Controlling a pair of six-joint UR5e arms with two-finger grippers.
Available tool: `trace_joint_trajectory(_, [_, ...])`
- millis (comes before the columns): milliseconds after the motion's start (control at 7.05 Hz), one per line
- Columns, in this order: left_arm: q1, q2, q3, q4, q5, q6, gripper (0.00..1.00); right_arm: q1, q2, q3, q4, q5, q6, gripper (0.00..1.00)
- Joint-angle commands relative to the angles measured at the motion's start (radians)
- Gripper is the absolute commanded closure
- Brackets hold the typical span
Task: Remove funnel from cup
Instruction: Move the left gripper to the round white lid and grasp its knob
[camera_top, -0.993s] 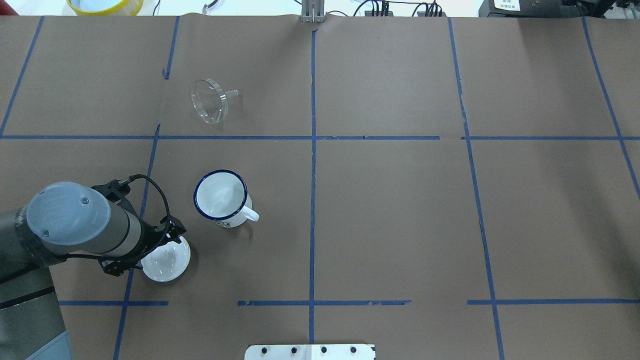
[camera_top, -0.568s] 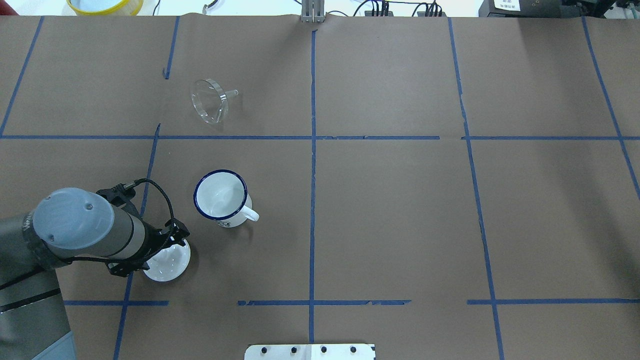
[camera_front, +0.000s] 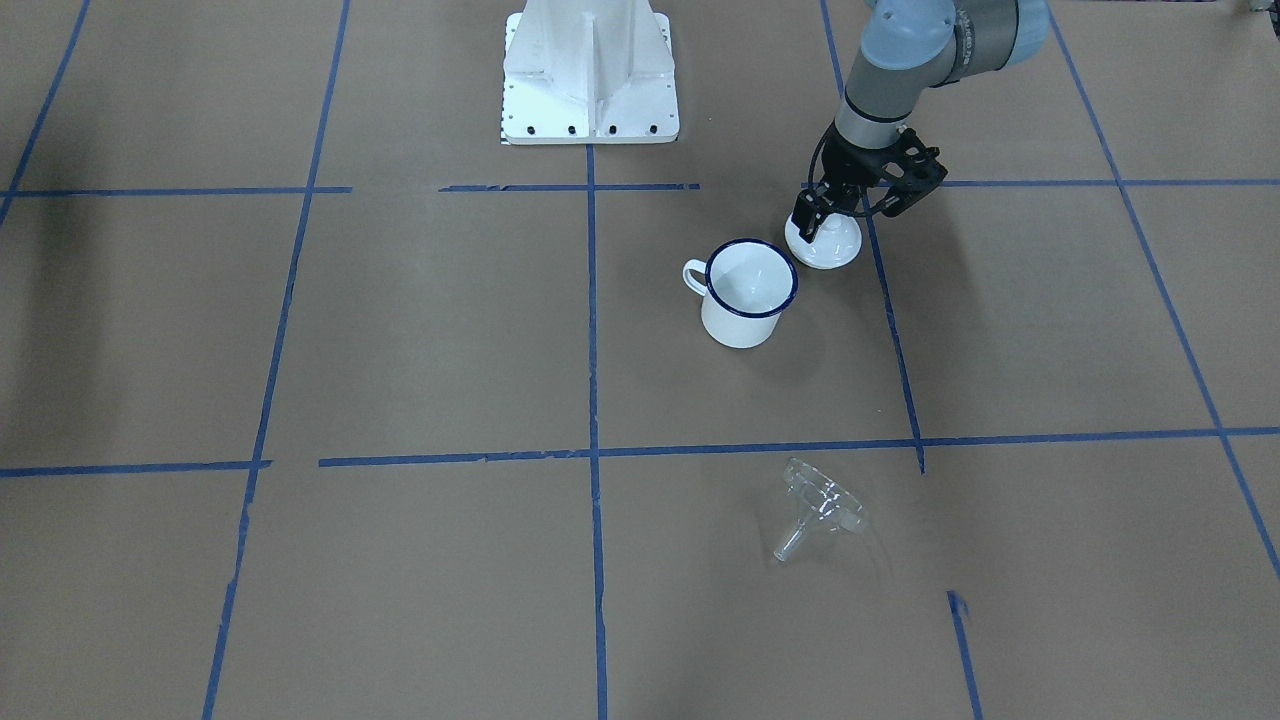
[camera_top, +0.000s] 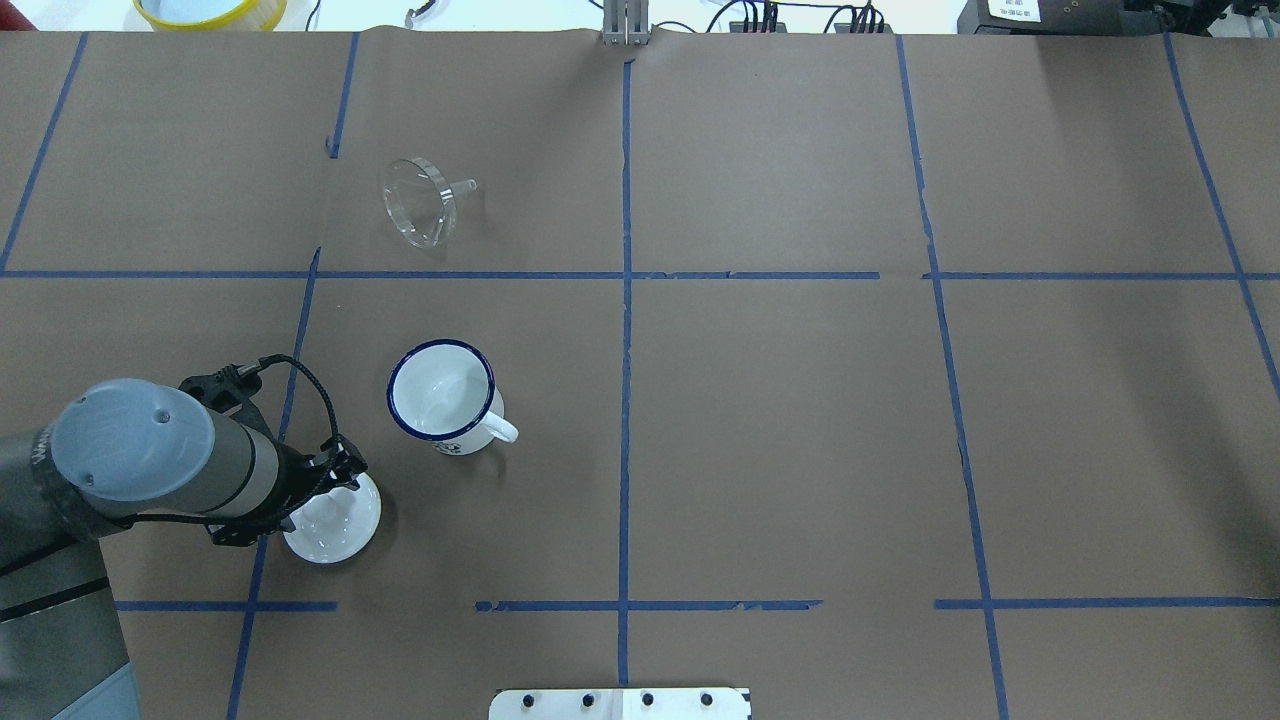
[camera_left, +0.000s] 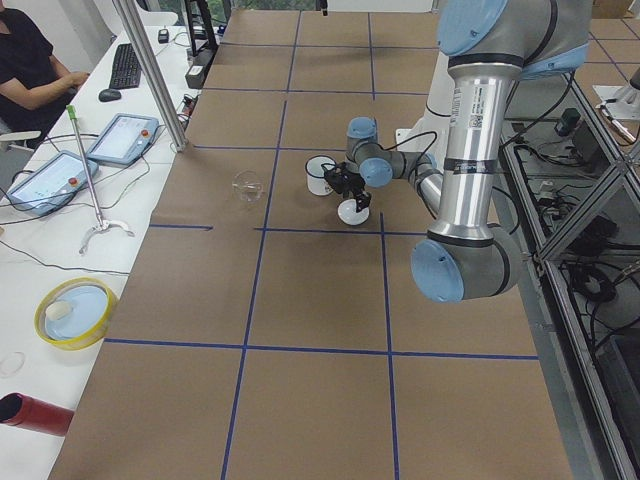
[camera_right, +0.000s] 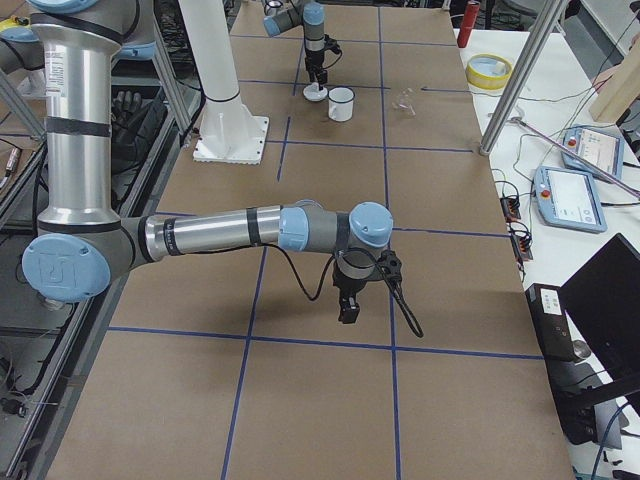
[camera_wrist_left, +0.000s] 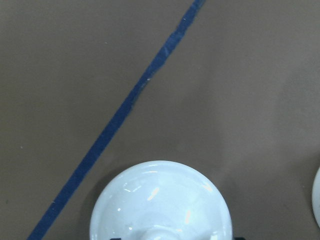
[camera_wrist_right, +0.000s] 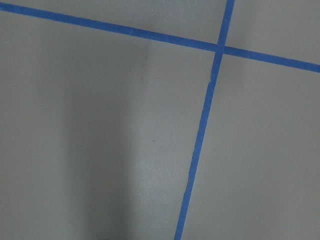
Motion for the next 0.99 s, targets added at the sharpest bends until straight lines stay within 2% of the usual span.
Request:
trace_joint_trajectory(0, [0.002,0.017,-0.006,-0.008,0.0,-0.005,0.25,0.0,0.0,0.0,0.0,0.0,0.0,0.0])
trace_joint_trajectory(568, [0.007,0.015,-0.006,-0.026,-0.001,-0.018,0.32,0.0,0.0,0.0,0.0,0.0,0.0,0.0])
trace_joint_trajectory(709, [0.007,0.015,-0.006,-0.026,-0.001,-0.018,0.5,0.0,0.0,0.0,0.0,0.0,0.0,0.0])
trace_joint_trajectory(851, [0.007,0.015,-0.006,-0.026,-0.001,-0.018,0.84,0.0,0.0,0.0,0.0,0.0,0.0,0.0])
